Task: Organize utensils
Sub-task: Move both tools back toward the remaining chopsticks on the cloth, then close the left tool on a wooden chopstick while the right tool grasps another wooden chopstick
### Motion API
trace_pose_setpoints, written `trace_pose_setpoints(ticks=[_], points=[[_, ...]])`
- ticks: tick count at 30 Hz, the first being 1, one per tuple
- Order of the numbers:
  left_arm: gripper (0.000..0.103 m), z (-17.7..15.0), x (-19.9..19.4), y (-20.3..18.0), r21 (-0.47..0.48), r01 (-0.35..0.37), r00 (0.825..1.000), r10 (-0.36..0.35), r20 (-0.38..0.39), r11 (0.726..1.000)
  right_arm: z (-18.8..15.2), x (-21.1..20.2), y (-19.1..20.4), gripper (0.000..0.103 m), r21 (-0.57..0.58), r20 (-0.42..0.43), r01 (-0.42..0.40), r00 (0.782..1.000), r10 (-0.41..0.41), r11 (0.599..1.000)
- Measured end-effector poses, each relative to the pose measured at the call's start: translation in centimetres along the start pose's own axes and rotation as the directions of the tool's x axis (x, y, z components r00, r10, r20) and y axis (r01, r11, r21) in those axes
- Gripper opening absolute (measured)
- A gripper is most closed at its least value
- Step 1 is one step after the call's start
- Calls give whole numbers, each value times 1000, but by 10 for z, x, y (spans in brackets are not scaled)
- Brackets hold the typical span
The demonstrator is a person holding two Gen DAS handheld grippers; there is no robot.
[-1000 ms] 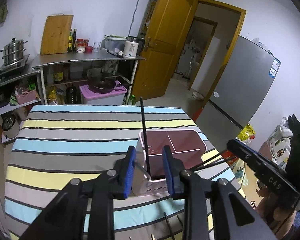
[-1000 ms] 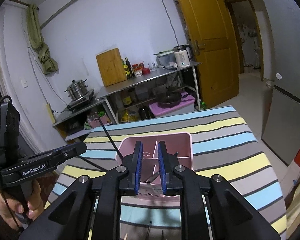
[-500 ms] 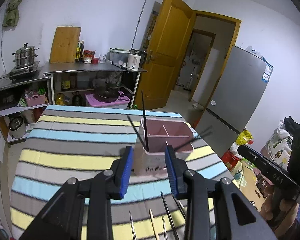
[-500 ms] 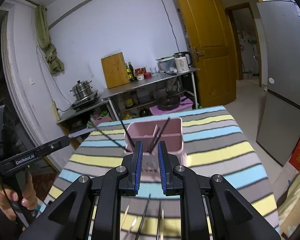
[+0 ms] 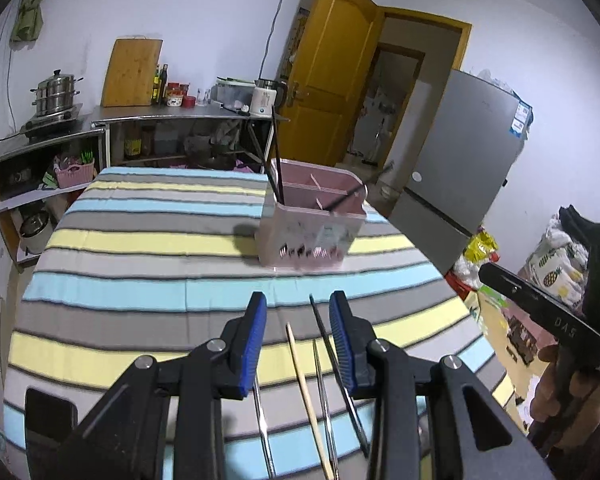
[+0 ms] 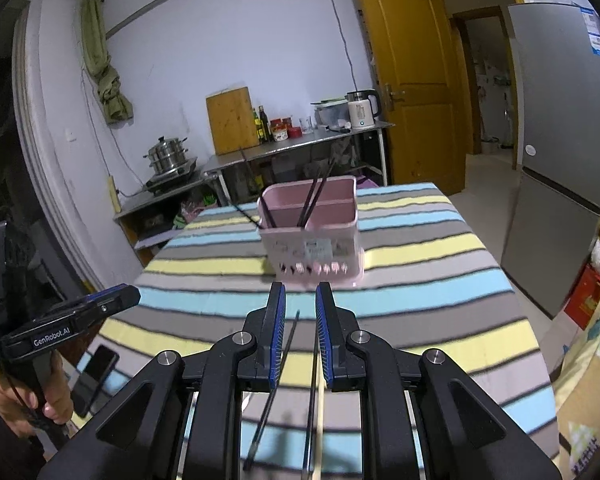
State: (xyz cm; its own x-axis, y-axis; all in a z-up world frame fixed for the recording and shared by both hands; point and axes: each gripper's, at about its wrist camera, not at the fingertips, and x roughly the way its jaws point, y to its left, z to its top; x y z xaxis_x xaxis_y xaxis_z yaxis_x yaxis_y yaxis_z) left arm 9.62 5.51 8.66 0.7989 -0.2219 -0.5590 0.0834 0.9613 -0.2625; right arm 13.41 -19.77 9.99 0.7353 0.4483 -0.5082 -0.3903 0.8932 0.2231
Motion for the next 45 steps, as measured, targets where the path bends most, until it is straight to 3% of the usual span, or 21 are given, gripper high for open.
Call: trace_pose_setpoints(ticks=[10,21,35,45], points=[[34,-39,-1,-7,24,-8,999,9,-50,1000,-37,1,-2,16,4,-58,5,998,-5,1000],[34,-56,25,-3,3,-3,992,3,-123,1000,-54,27,-18,16,29,-133,7,991,-3,1000],[34,-64,87,2,-26,-7,969,0,-247,1000,-83,90,-30,16,53,-289,3,957,12,999],[34,-65,119,2,-19,-23,953,17,-301,1000,-89,119,-34,16,44,-346,8,938,8,999]])
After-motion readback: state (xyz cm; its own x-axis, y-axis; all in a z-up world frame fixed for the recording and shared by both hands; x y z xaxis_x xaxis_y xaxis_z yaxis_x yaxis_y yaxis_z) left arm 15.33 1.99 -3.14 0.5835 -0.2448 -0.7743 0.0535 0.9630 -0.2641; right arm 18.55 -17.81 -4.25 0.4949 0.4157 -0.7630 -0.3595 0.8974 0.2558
